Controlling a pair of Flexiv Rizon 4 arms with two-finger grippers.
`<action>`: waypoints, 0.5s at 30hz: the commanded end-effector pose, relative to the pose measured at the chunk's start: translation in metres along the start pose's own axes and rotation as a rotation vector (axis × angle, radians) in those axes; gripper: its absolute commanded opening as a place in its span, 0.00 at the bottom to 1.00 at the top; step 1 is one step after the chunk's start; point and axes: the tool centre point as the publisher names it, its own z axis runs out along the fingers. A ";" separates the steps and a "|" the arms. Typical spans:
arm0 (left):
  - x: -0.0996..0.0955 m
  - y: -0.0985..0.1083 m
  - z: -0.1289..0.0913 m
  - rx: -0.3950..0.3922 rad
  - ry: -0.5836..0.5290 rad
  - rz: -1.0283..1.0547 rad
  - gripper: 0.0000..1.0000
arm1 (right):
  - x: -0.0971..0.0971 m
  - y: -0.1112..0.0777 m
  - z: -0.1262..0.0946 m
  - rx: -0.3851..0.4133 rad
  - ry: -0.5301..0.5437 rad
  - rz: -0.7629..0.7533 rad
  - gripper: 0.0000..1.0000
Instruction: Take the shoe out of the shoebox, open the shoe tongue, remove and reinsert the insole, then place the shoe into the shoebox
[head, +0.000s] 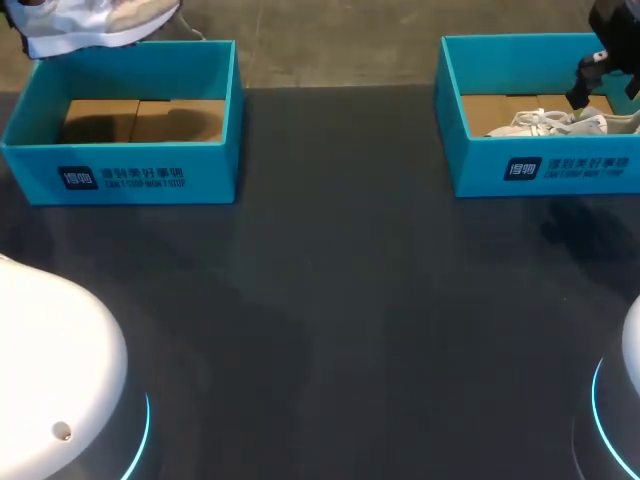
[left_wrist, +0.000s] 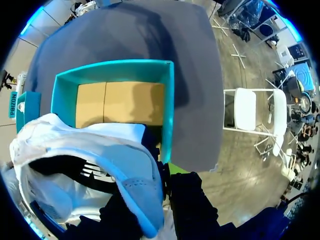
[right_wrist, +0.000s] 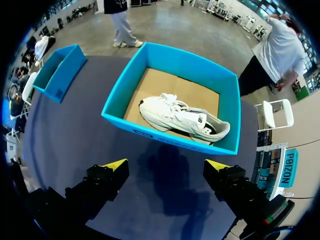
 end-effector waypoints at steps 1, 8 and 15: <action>-0.015 -0.029 -0.009 -0.027 0.018 0.005 0.00 | 0.000 0.000 0.000 -0.001 -0.001 0.000 1.00; -0.042 -0.059 -0.025 -0.025 0.023 0.017 0.00 | 0.000 0.000 0.000 -0.001 -0.001 0.000 1.00; -0.071 -0.094 -0.047 -0.029 0.032 0.015 0.00 | 0.000 0.000 0.000 -0.001 -0.001 0.000 1.00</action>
